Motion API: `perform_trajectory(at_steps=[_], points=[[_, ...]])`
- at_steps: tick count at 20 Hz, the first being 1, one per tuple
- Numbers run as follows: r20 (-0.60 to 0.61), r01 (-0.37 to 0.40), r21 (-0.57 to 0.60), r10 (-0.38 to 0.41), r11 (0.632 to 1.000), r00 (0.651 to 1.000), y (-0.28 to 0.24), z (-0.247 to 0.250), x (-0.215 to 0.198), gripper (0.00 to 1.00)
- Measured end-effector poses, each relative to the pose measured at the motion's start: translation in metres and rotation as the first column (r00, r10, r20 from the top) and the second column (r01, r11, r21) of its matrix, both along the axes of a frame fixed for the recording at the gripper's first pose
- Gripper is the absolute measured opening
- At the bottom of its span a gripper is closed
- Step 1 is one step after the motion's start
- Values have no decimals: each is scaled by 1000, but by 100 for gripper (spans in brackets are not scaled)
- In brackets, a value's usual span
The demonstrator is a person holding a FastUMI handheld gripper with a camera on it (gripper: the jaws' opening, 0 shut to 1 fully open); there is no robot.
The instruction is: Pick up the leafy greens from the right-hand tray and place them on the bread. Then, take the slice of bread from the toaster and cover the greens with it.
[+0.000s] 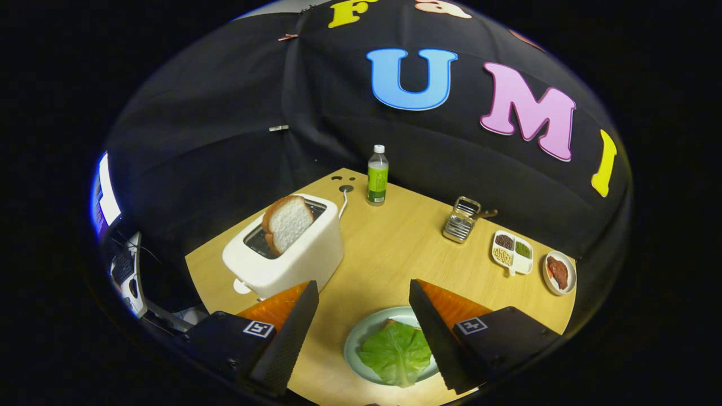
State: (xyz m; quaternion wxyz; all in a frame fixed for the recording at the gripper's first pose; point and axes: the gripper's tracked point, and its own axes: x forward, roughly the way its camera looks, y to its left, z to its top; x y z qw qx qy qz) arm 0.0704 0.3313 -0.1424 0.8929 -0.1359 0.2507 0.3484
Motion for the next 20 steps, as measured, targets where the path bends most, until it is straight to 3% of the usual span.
perform_trajectory(at_steps=[10,14,20], points=[[22,-142,28,141,990,990,100,13,-15,100],[-1,-154,35,154,987,988,129,3,-16,99],[-41,-115,39,117,993,992,158,-27,-5,99]])
